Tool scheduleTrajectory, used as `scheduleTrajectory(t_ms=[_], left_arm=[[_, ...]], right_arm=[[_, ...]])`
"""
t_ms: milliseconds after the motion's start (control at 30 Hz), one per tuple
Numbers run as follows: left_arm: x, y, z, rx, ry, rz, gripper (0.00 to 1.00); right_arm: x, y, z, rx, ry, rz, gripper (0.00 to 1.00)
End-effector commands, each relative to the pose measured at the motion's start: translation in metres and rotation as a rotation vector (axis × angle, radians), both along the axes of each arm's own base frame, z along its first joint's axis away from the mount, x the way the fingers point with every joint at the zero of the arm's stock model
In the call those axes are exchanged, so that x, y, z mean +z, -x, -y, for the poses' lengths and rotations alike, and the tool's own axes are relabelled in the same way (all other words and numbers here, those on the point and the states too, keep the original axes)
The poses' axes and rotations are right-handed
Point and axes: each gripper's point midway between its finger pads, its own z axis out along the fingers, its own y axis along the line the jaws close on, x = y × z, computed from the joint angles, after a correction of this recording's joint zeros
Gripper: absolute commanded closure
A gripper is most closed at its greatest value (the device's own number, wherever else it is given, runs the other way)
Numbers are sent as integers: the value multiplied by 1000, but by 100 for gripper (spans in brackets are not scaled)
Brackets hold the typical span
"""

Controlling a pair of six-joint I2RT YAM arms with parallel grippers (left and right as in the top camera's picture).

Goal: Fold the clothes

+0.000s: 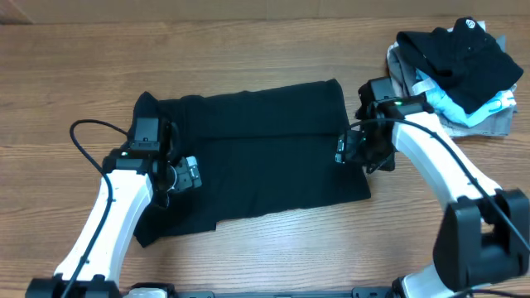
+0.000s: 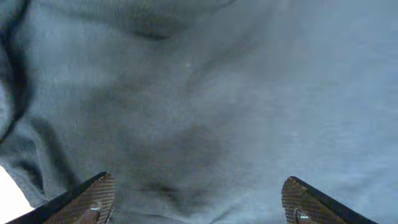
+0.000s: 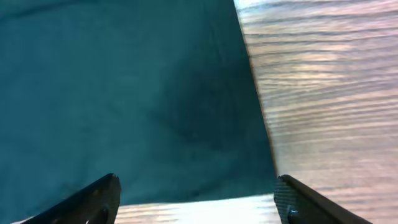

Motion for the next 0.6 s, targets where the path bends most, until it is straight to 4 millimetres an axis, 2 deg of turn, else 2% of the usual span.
scheduleTrajectory(t_ms=[0,367,567], left_arm=[[-22,8,-6,60,-33,-75,12],[-64,8,-5,101,-35,-193,11],[-69,3,-4,94,-36,-182,11]], right_arm=[[-8,-3,-4,52,0,1,18],[-33,-1,-39,188,6,-17,23],[-47,-5,-39,216,19,-25,23]])
